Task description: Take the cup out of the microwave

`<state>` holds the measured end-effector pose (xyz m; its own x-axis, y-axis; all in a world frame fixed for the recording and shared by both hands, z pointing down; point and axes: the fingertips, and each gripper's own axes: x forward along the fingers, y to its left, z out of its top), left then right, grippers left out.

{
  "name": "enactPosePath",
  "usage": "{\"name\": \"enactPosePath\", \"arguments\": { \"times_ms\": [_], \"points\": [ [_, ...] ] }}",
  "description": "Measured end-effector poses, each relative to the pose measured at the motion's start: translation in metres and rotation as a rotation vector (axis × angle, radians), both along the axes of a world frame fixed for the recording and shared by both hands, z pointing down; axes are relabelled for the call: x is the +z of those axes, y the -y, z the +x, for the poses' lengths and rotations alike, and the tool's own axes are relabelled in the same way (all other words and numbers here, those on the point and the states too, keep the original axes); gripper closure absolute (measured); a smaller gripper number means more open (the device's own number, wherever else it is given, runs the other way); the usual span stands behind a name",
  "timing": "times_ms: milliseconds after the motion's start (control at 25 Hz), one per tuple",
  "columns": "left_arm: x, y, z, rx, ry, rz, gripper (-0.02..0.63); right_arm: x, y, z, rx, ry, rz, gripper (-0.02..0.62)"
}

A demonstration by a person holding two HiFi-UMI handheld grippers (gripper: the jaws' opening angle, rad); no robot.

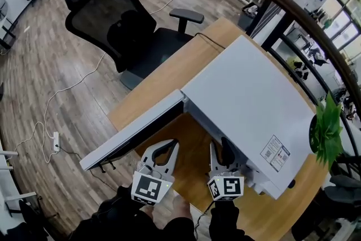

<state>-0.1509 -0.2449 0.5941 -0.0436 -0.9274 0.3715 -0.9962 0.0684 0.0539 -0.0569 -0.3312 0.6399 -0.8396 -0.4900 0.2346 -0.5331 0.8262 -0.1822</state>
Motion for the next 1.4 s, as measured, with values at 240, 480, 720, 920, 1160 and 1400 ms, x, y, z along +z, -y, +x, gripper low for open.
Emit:
{"name": "enactPosePath", "arguments": {
  "times_ms": [240,480,720,920,1160,1400],
  "points": [
    [0.002,0.0,-0.008,-0.024,-0.005,0.006,0.581,0.009,0.012,-0.014,-0.022,-0.027,0.008,0.434],
    [0.008,0.0,-0.017,-0.043,-0.014,-0.008,0.581,0.012,0.021,-0.027,-0.038,-0.051,0.027,0.434],
    [0.009,0.002,-0.021,-0.051,-0.025,-0.009,0.581,0.013,0.026,-0.041,-0.065,-0.059,0.019,0.438],
    [0.011,0.003,-0.027,-0.059,-0.027,-0.011,0.581,0.012,0.026,-0.053,-0.084,-0.07,0.024,0.454],
    [0.011,-0.002,-0.031,-0.071,-0.031,-0.013,0.581,0.011,0.032,-0.063,-0.063,-0.1,0.041,0.53],
    [0.012,-0.007,-0.034,-0.085,-0.032,-0.014,0.581,0.012,0.031,-0.064,-0.075,-0.091,0.031,0.551]
  ]
}}
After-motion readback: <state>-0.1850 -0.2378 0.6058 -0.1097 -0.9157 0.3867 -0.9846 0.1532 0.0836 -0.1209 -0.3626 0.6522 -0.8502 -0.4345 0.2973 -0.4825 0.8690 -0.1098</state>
